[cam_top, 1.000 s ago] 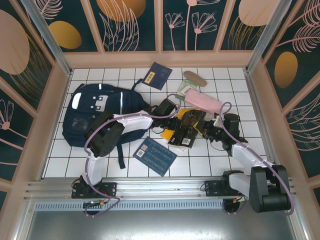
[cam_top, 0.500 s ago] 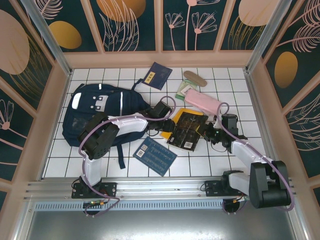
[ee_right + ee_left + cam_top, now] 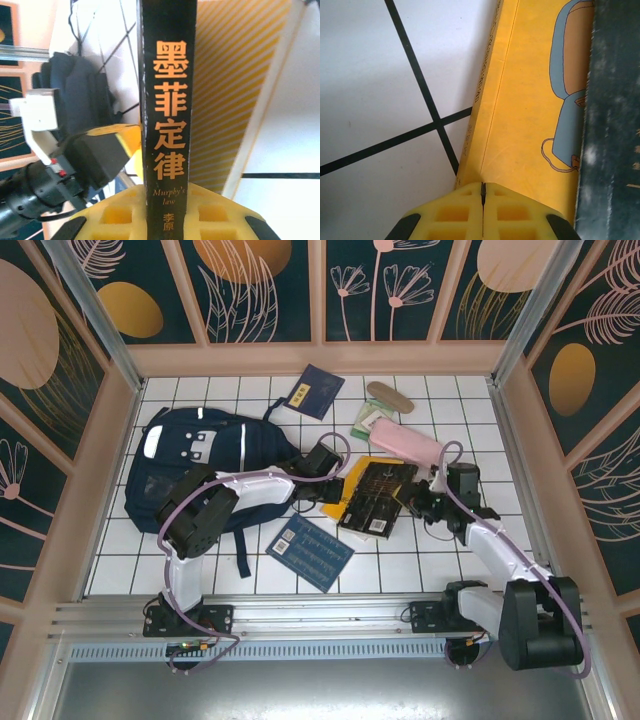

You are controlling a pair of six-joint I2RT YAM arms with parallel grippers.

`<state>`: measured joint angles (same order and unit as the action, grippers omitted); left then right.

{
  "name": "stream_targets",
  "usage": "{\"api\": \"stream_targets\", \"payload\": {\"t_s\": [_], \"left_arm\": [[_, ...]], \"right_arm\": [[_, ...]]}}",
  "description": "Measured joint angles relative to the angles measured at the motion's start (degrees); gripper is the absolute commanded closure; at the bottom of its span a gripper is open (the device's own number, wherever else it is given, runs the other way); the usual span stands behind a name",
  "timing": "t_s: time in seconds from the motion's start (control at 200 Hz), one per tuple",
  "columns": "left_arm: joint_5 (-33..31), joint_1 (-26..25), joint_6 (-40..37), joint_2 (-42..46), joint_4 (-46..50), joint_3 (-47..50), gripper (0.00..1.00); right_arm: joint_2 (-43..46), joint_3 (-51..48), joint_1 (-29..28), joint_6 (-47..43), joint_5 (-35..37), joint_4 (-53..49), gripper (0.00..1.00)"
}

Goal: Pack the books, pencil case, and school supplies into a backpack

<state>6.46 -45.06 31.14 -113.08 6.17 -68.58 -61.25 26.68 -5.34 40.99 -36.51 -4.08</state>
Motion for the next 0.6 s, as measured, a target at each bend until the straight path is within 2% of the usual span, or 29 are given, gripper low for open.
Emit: {"api": "stream_targets", "payload": {"t_s": [0.235, 0.601], "left_arm": [[0.2, 0.1, 0.0, -0.1, -0.2, 0.1, 0.98], [1.1, 0.4, 0.1, -0.1, -0.2, 0.1, 0.98]], "right_arm": [[1.7, 5.4, 0.1, 0.3, 0.2, -3.5, 1.0], [7.8, 20.2, -0.5, -0.9, 11.7, -18.2, 1.0]]}}
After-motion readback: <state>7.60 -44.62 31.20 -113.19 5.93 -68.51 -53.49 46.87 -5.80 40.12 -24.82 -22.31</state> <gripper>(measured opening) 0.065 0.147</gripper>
